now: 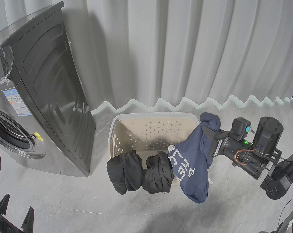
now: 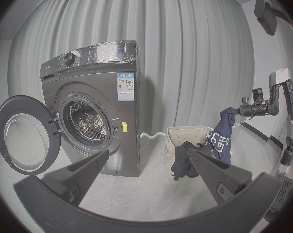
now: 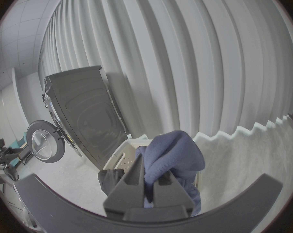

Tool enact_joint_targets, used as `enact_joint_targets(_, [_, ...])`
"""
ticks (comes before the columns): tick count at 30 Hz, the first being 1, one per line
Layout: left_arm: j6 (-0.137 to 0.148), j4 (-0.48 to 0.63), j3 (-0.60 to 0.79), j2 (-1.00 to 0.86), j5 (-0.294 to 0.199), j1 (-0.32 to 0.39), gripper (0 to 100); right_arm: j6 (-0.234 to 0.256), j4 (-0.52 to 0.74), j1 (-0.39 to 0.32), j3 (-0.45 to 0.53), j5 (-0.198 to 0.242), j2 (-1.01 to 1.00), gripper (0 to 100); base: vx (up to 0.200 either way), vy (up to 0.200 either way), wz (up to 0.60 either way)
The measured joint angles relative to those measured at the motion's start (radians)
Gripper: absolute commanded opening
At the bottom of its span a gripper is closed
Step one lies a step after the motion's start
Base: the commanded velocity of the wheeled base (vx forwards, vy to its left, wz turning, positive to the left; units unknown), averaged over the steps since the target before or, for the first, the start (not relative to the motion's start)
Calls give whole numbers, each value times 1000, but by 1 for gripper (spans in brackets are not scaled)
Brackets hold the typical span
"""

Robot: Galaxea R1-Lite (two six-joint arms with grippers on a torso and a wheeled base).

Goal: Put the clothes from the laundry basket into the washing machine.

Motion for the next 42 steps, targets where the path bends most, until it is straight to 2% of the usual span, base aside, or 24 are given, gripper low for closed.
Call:
enact_joint_targets(7, [0, 0, 0, 0, 0, 0, 100, -13, 0, 23, -6, -7, -70, 0, 0, 0, 0])
enact_joint_targets(11, [0, 0, 0, 0, 0, 0, 100, -43, 0, 21, -16, -13, -101, 0, 0, 0, 0])
enact_joint_targets(17, [0, 0, 0, 0, 0, 0, 100, -54, 15, 16, -51, -89, -136, 0, 0, 0, 0])
enact_joint_targets(27, [-1, 0, 0, 0, 0, 0, 100, -56, 43, 20, -85, -144, -190, 0, 0, 0, 0])
enact_joint_targets(42, [-1, 0, 0, 0, 0, 0, 100, -58, 36, 28, -94, -153, -213, 0, -200, 0, 0])
